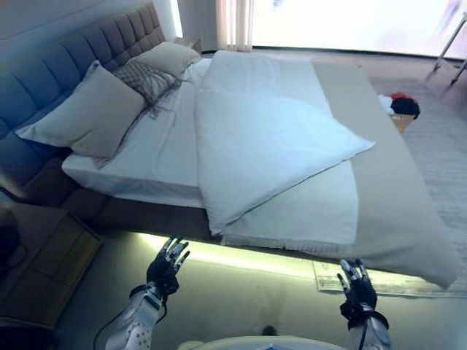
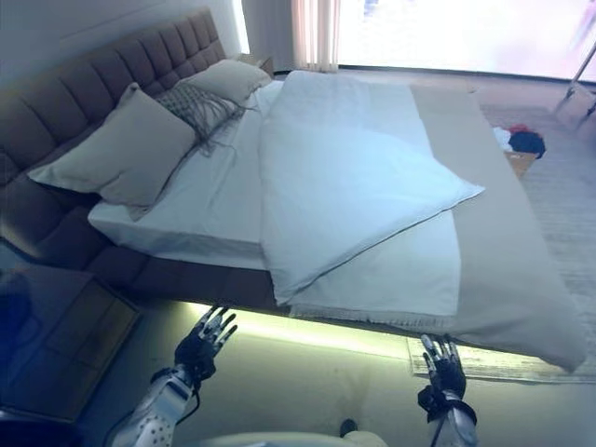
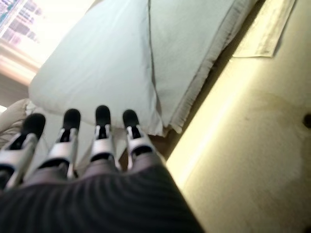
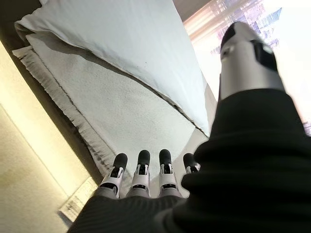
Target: Make the bed neatly
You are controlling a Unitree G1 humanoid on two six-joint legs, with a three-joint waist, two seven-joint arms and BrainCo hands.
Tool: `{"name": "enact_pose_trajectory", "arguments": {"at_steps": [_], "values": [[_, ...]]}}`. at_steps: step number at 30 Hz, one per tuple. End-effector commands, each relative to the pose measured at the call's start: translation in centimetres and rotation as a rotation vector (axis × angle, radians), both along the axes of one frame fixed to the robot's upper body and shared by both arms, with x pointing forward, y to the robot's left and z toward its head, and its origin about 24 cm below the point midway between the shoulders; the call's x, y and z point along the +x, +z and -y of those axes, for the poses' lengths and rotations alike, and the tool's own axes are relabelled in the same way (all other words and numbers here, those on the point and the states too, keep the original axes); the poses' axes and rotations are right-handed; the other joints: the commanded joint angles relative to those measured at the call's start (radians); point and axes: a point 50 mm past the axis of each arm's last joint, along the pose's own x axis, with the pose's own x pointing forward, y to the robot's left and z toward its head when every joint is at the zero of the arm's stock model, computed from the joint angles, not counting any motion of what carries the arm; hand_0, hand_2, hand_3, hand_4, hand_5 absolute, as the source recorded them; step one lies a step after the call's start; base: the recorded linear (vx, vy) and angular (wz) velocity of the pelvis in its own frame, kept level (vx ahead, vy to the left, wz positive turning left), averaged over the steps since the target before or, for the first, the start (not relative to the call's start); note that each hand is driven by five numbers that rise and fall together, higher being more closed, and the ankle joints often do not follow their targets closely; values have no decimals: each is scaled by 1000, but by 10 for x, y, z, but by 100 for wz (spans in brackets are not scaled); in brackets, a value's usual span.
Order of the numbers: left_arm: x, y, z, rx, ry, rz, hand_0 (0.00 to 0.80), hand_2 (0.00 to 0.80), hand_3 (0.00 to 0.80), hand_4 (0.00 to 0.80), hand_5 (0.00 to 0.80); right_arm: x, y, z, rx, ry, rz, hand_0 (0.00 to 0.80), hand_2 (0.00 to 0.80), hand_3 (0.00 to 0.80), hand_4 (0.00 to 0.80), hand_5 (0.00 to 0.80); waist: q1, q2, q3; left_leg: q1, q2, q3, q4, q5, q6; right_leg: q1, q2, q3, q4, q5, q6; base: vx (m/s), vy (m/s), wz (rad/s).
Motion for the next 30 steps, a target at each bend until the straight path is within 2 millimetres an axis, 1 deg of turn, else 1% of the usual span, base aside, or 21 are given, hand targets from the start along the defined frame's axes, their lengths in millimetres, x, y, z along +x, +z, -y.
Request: {"name": "enact_pose_trajectory", "arguments": {"at_steps": [1,3,4,7,10,12,14,15,16,18,19,20,22,23,24,25,26,27,28,30], "values": [[15,16,-13,62,4,86,0,0,0,0,0,23,15,-15,68,17,130,0,0,0,0,0,-12,-77,3,-34,-30,-19,60,40,-14,47,-62,-7,45,-37,42,87,191,-4],[15,15,-16,65,30,88,0,0,0,0,0,19,8,-23,79,46,83,0,0,0,0,0,-10,-76,4,-34,-42,-18,75,27,-7,42,-83,-8,67,-41,54,97,180,2],[16,17,-18,61,45,98,0,0,0,0,0,16,5,-25,102,43,58,0,0,0,0,0,-5,-77,3,-38,-48,-13,91,23,-3,43,-100,-17,80,-39,61,81,156,2],[17,23,-20,45,50,118,0,0,0,0,0,15,4,-29,130,37,68,0,0,0,0,0,10,-82,9,-47,-72,-15,110,15,15,39,-133,-37,111,-36,77,58,138,7],[17,23,-18,69,1,122,0,0,0,0,0,20,7,-31,136,9,91,0,0,0,0,0,17,-91,16,-46,-87,-24,116,0,31,28,-154,-48,147,-46,85,62,136,14],[17,22,-17,78,-8,114,0,0,0,0,0,23,8,-30,143,-6,90,0,0,0,0,0,20,-90,17,-43,-93,-31,113,-4,40,21,-155,-44,172,-58,83,51,141,16],[17,21,-17,63,-9,108,0,0,0,0,0,27,11,-29,141,-1,114,0,0,0,0,0,20,-90,20,-50,-110,-38,123,-14,69,-7,-168,-27,260,-52,91,43,151,7],[15,20,-19,63,-15,102,0,0,0,0,0,28,12,-30,132,0,119,0,0,0,0,0,19,-86,22,-55,-124,-45,131,-23,92,-50,-180,-12,369,-30,92,45,182,2],[13,17,-19,66,-18,87,0,0,0,0,0,27,11,-32,119,0,108,0,0,0,0,0,17,-76,28,-54,-133,-48,132,-23,108,-104,-183,-5,500,7,87,38,193,-5],[11,13,-21,76,-17,61,0,0,0,0,0,26,11,-35,122,0,89,0,0,0,0,0,16,-66,43,-49,-145,-37,135,-26,123,-179,-185,-12,647,49,77,45,130,-17],[13,15,-22,76,-26,66,0,0,0,0,0,23,10,-36,123,3,89,0,0,0,0,0,17,-69,54,-47,-151,-32,140,-28,127,-203,-197,-20,665,72,75,71,22,-16],[14,16,-23,74,-30,70,0,0,0,0,0,22,9,-36,121,2,86,0,0,0,0,0,18,-72,57,-47,-155,-31,143,-29,126,-207,-203,-23,647,84,77,137,-91,-8],[14,17,-24,73,-34,63,0,0,0,0,0,17,6,-32,122,-17,65,0,0,0,0,0,19,-90,57,-48,-164,-43,151,-39,109,-180,-225,-13,496,119,90,209,-256,7],[14,16,-25,79,-36,52,0,0,0,0,0,15,4,-31,129,-29,55,0,0,0,0,0,16,-109,55,-47,-173,-58,162,-53,99,-176,-246,11,372,161,101,290,-398,24],[14,15,-26,89,-39,38,0,0,0,0,0,14,1,-30,140,-40,44,0,0,0,0,0,12,-123,54,-44,-173,-75,174,-75,88,-165,-261,42,251,186,114,340,-487,19],[14,13,-28,99,-46,21,0,0,0,0,0,14,-1,-29,142,-41,32,0,0,0,0,0,8,-132,54,-43,-164,-85,185,-96,78,-150,-269,69,151,200,127,338,-457,4],[15,13,-29,101,-53,16,0,0,0,0,0,13,-2,-27,140,-38,23,0,0,0,0,0,1,-133,56,-37,-151,-87,191,-111,71,-138,-270,73,56,218,135,338,-465,-3],[15,14,-31,99,-64,7,0,0,0,0,0,12,-3,-24,135,-33,6,0,0,0,0,0,-2,-136,55,-35,-132,-76,192,-119,65,-136,-273,63,-6,233,145,314,-405,-3],[14,14,-33,100,-72,1,0,0,0,0,0,9,-5,-22,134,-33,-8,0,0,0,0,0,-6,-136,55,-33,-117,-65,192,-124,62,-152,-267,60,-13,234,152,320,-415,-8],[12,14,-35,102,-90,3,0,0,0,0,0,-2,-9,-17,128,-36,-40,0,0,0,0,0,-22,-145,56,-26,-96,-55,204,-142,65,-177,-255,73,-13,253,161,359,-433,-9]]}}
